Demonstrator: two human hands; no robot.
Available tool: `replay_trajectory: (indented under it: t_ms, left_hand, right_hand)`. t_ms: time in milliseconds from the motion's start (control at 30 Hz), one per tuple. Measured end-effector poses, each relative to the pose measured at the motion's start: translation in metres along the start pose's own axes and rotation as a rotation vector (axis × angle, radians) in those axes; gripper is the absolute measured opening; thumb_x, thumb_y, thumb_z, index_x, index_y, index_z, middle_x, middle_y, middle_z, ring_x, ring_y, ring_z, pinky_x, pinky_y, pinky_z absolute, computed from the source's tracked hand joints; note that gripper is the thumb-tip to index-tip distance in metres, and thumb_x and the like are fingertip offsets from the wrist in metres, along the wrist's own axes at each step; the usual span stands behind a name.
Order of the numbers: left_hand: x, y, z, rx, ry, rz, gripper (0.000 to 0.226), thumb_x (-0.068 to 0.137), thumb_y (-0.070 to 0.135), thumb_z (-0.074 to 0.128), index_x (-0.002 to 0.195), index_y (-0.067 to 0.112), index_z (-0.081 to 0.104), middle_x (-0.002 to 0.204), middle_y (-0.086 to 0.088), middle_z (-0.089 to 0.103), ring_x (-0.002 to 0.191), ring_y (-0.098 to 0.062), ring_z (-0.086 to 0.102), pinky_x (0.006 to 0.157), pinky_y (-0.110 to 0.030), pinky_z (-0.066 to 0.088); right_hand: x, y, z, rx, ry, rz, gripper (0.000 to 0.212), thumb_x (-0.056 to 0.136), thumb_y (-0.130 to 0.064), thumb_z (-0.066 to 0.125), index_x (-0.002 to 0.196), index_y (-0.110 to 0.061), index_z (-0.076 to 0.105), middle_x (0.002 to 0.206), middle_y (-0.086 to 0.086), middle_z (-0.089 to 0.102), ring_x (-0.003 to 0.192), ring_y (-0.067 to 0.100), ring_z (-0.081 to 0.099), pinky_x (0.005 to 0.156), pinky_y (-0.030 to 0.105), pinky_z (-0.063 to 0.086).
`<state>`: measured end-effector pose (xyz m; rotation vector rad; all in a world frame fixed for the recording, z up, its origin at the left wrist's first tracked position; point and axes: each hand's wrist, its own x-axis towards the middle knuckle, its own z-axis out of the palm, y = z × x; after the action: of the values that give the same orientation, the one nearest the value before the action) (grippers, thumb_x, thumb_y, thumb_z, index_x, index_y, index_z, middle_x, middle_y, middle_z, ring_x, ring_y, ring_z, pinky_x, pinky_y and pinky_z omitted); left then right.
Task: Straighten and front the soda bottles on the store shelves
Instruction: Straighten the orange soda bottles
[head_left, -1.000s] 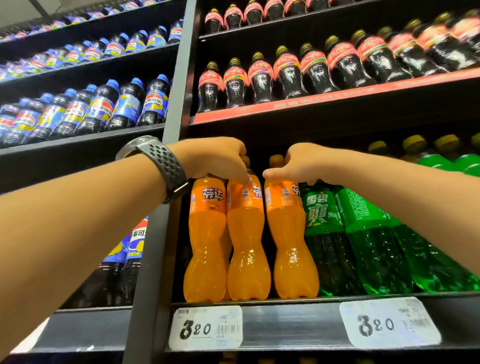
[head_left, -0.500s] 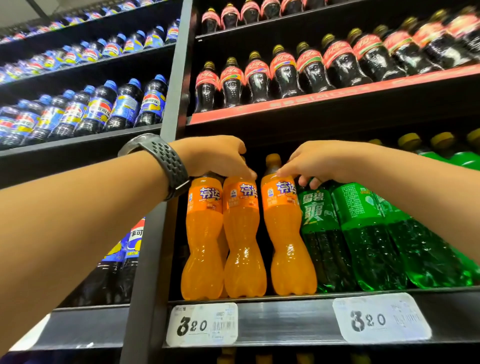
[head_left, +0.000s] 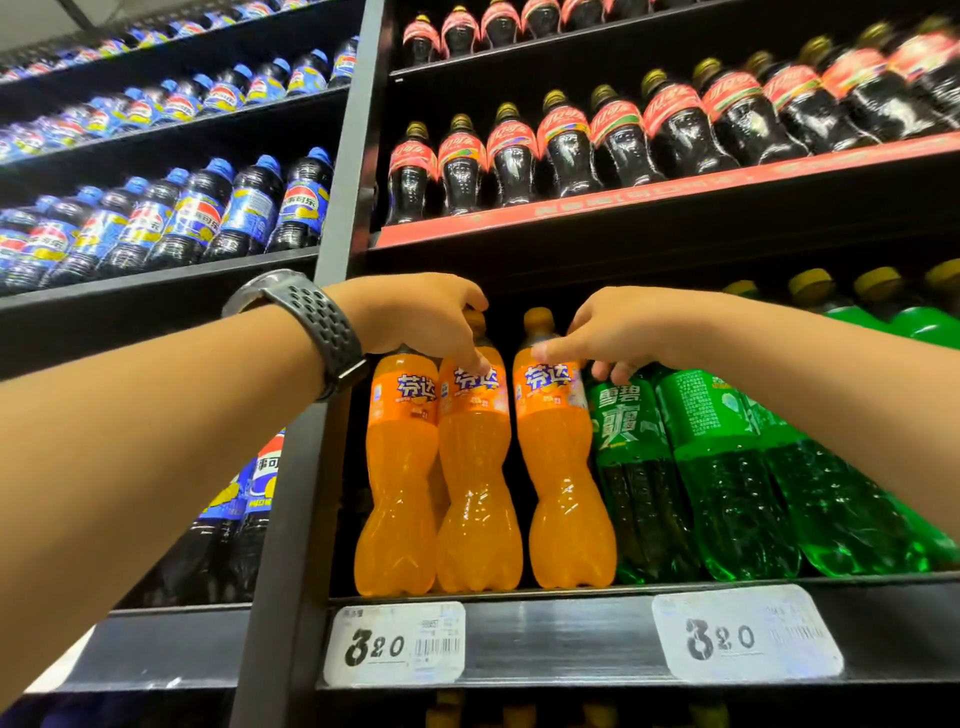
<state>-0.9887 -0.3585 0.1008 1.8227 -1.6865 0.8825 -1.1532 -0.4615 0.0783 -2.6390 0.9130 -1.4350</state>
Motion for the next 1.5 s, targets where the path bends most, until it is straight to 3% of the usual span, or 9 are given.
replay_trajectory:
  t_ms: [400, 600, 767, 867, 967, 1100, 1200, 1367, 1500]
  left_hand:
    - [0.001, -0.006, 0.000, -0.062, -0.023, -0.049, 0.072, 0.087, 0.028, 0.067, 0.148, 0.023, 0.029, 0.138, -0.004, 0.049, 0.112, -0.024, 0.057, 0.092, -0.042, 0.053]
    - [0.002, -0.008, 0.010, 0.247, 0.090, -0.082, 0.043, 0.089, 0.011, 0.057, 0.132, 0.010, 0.048, 0.123, -0.012, 0.057, 0.108, -0.027, 0.056, 0.083, -0.032, 0.047]
    - [0.000, -0.012, 0.014, 0.518, 0.191, -0.060, 0.040, 0.087, 0.019, 0.057, 0.126, 0.011, 0.052, 0.120, -0.015, 0.051, 0.111, -0.032, 0.044, 0.088, -0.036, 0.045]
    - [0.001, -0.014, 0.016, 0.516, 0.186, -0.080, 0.029, 0.087, 0.017, 0.059, 0.114, 0.009, 0.056, 0.105, -0.012, 0.055, 0.091, -0.026, 0.050, 0.070, -0.031, 0.042]
    - [0.006, -0.011, 0.018, 0.512, 0.138, -0.139, 0.014, 0.088, 0.015, 0.057, 0.101, 0.009, 0.056, 0.078, -0.004, 0.052, 0.066, -0.016, 0.049, 0.051, -0.024, 0.037]
    - [0.012, -0.005, 0.012, 0.569, 0.045, -0.170, 0.006, 0.090, 0.015, 0.056, 0.091, 0.010, 0.054, 0.076, -0.005, 0.054, 0.065, -0.017, 0.051, 0.064, -0.027, 0.045]
    - [0.012, -0.004, 0.000, 0.529, -0.028, -0.201, 0.017, 0.091, 0.010, 0.054, 0.106, 0.006, 0.060, 0.085, -0.007, 0.058, 0.063, -0.016, 0.052, 0.059, -0.025, 0.047]
    - [0.017, -0.007, -0.005, 0.415, -0.119, -0.231, 0.032, 0.099, 0.018, 0.047, 0.128, 0.006, 0.051, 0.121, -0.010, 0.058, 0.115, -0.028, 0.055, 0.086, -0.032, 0.046]
    - [0.011, -0.004, 0.006, 0.605, -0.068, -0.175, 0.030, 0.097, 0.020, 0.051, 0.123, 0.006, 0.056, 0.097, -0.008, 0.058, 0.098, -0.027, 0.055, 0.079, -0.030, 0.044]
  right_hand:
    - [0.005, -0.013, 0.008, 0.086, -0.004, 0.086, 0.039, 0.083, -0.043, 0.070, 0.089, -0.008, 0.052, 0.080, 0.016, 0.067, 0.061, 0.020, 0.069, 0.058, 0.025, 0.059]
    - [0.005, -0.012, 0.017, 0.166, 0.077, 0.045, 0.050, 0.080, -0.041, 0.073, 0.107, -0.006, 0.048, 0.082, 0.014, 0.064, 0.053, 0.016, 0.066, 0.049, 0.024, 0.056]
    - [0.006, -0.014, 0.017, 0.143, 0.066, 0.039, 0.042, 0.080, -0.044, 0.072, 0.085, -0.005, 0.056, 0.072, 0.013, 0.065, 0.042, 0.012, 0.063, 0.042, 0.021, 0.052]
    - [0.005, -0.014, 0.016, 0.126, 0.035, 0.044, 0.044, 0.082, -0.045, 0.069, 0.090, -0.003, 0.058, 0.075, 0.016, 0.068, 0.051, 0.016, 0.065, 0.053, 0.024, 0.058]
    - [0.004, -0.015, 0.016, 0.119, 0.042, 0.024, 0.041, 0.084, -0.045, 0.067, 0.086, -0.006, 0.055, 0.074, 0.014, 0.065, 0.052, 0.017, 0.064, 0.047, 0.022, 0.055]
    - [0.003, -0.015, 0.016, 0.092, 0.035, 0.011, 0.040, 0.085, -0.045, 0.066, 0.085, -0.007, 0.055, 0.073, 0.013, 0.064, 0.054, 0.016, 0.064, 0.044, 0.021, 0.051]
    - [0.003, -0.015, 0.016, 0.079, 0.030, 0.018, 0.039, 0.086, -0.045, 0.065, 0.086, -0.007, 0.055, 0.075, 0.012, 0.065, 0.054, 0.016, 0.065, 0.046, 0.021, 0.054]
    - [-0.001, -0.020, 0.016, 0.023, 0.063, 0.029, 0.042, 0.087, -0.047, 0.062, 0.087, -0.005, 0.057, 0.070, 0.010, 0.066, 0.050, 0.014, 0.064, 0.042, 0.020, 0.050]
    - [0.001, -0.024, 0.017, -0.326, 0.419, -0.116, 0.052, 0.085, -0.053, 0.059, 0.113, -0.010, 0.057, 0.108, 0.010, 0.062, 0.094, 0.026, 0.062, 0.075, 0.038, 0.055]
